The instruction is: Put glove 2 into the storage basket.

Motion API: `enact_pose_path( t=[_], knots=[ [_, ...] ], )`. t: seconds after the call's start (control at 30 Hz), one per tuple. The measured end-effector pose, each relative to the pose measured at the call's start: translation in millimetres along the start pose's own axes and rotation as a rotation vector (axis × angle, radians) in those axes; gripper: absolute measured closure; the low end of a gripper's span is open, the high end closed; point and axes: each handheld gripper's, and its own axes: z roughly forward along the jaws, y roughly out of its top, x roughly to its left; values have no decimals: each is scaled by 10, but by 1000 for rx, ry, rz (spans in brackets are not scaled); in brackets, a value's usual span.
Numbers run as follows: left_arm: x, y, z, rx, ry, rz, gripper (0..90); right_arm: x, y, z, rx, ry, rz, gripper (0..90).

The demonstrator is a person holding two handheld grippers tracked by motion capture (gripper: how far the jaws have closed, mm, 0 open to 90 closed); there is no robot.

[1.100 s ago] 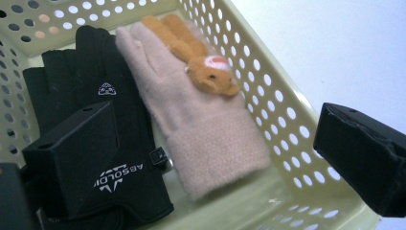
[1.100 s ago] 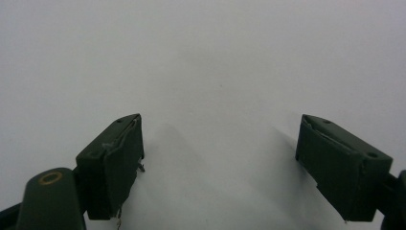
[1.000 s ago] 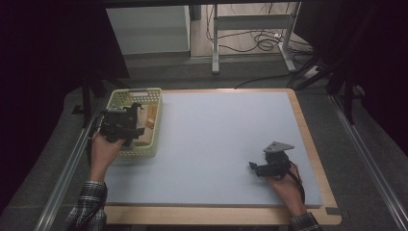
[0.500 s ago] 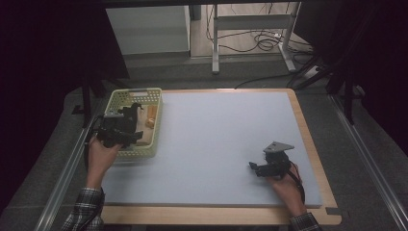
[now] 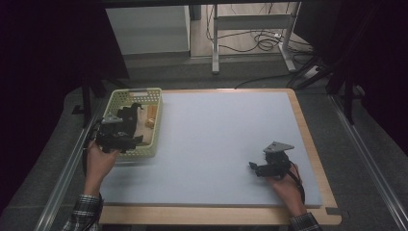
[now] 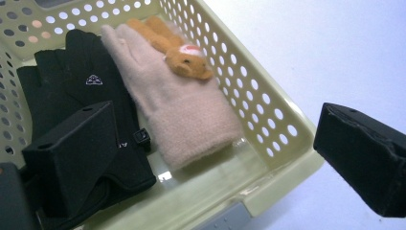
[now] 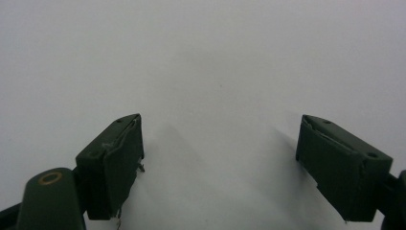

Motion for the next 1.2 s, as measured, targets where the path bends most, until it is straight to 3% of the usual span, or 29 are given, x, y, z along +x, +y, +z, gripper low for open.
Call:
enact_pose_path(
  t=[1.2],
  knots=[
    [-300, -85, -130, -40, -59, 60, 19, 2, 1, -1, 0, -2, -1, 162]
  ],
)
